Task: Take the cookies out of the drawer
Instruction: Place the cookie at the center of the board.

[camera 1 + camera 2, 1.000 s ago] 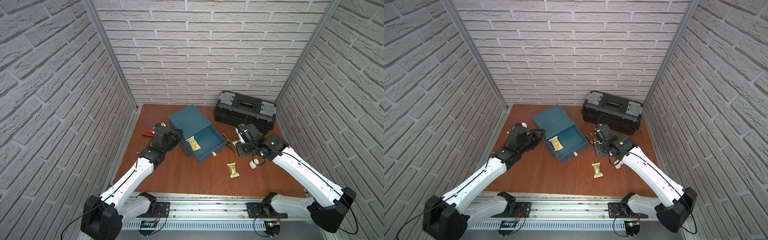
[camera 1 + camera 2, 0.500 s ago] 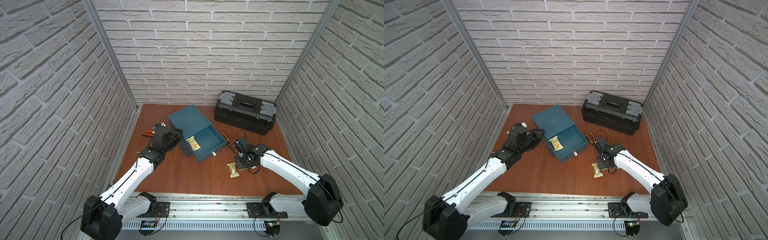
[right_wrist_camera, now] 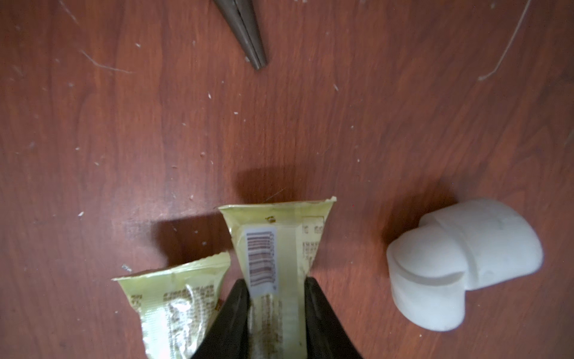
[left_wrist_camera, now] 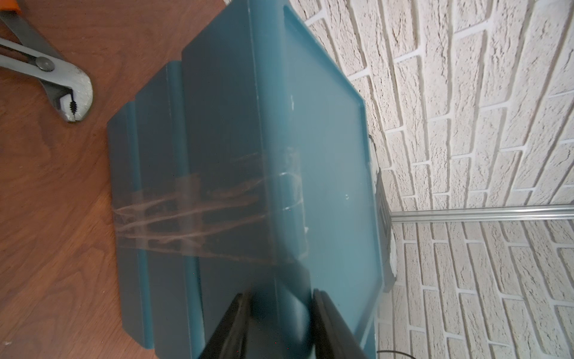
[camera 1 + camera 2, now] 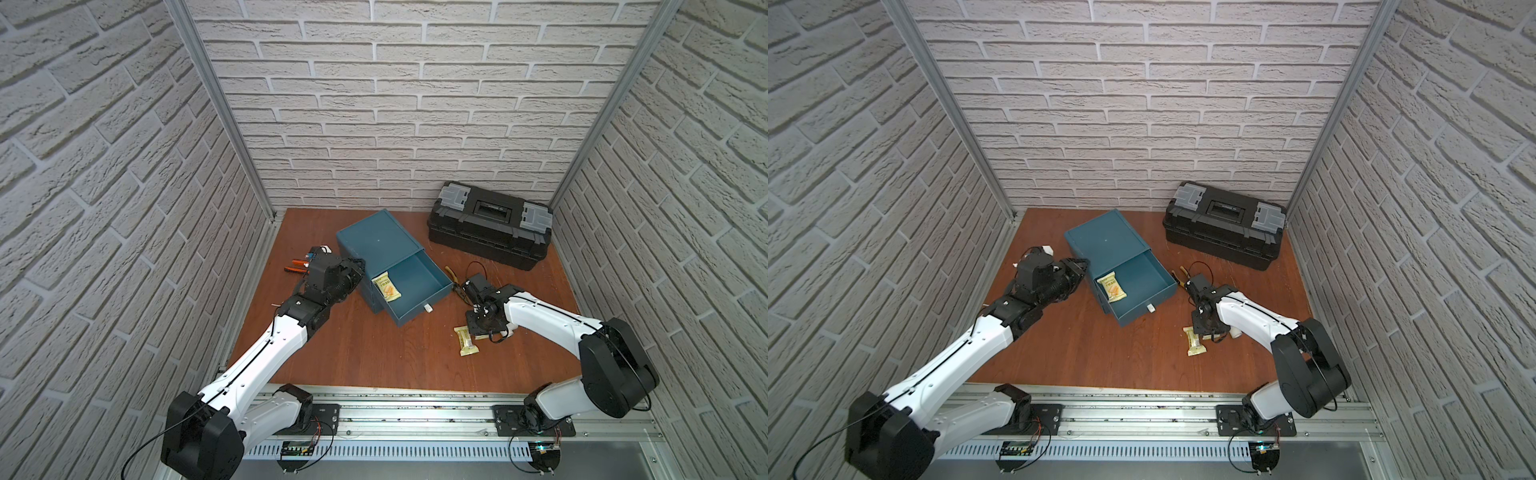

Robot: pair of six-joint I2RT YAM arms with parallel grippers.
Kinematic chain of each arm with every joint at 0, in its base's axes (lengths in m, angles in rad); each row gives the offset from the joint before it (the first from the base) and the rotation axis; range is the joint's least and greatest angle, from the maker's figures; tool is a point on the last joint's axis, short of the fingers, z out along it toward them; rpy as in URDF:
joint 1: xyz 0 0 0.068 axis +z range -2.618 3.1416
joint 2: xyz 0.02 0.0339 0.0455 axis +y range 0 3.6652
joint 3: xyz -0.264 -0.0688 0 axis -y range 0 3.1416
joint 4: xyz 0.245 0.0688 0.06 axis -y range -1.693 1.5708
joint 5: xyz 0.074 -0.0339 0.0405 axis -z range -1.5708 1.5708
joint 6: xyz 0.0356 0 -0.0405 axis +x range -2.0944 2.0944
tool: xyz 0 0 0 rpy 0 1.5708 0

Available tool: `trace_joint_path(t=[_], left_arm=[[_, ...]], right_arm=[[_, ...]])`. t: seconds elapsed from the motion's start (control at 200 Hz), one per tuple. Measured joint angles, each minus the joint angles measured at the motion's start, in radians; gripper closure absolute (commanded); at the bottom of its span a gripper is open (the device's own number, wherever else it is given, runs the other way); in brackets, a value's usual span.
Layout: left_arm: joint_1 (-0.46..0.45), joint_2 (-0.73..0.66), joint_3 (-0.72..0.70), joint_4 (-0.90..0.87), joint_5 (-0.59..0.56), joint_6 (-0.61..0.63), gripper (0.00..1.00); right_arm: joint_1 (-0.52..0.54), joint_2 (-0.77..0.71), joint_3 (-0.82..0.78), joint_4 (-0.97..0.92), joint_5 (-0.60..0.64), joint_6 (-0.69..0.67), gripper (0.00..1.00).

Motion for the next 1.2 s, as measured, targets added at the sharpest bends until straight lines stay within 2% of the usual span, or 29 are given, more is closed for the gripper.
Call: trace_joint_path(t=[0.17, 0.335, 0.485, 0.65, 0.78, 0.99, 1.2], left_arm=[[0.000, 0.000, 0.000, 0.000, 0.000, 0.000, 0.63], [0.000, 0.000, 0.000, 0.000, 0.000, 0.000, 0.63], [0.000, 0.000, 0.000, 0.000, 0.000, 0.000, 0.63], [0.000, 0.000, 0.000, 0.000, 0.000, 0.000, 0.63], [0.000, 0.000, 0.000, 0.000, 0.000, 0.000, 0.63], [0.000, 0.000, 0.000, 0.001, 0.000, 0.000, 0.63], [0.000, 0.000, 0.000, 0.001, 0.000, -0.001, 0.64]], right_arm=[[0.000, 0.010, -0.013, 0.001, -0.003, 0.017, 0.63], [0.000, 0.011, -0.011, -0.007, 0.002, 0.025, 0.51], [0.000, 0.006, 0.016, -0.049, 0.016, 0.023, 0.49], [0.000, -0.080, 0.116, -0.138, 0.032, 0.016, 0.48], [0.018, -0.172, 0.273, -0.206, 0.038, -0.008, 0.48], [0.182, -0.179, 0.546, -0.273, 0.037, -0.043, 0.47], [0.351, 0.000, 0.766, -0.283, 0.029, -0.061, 0.43]])
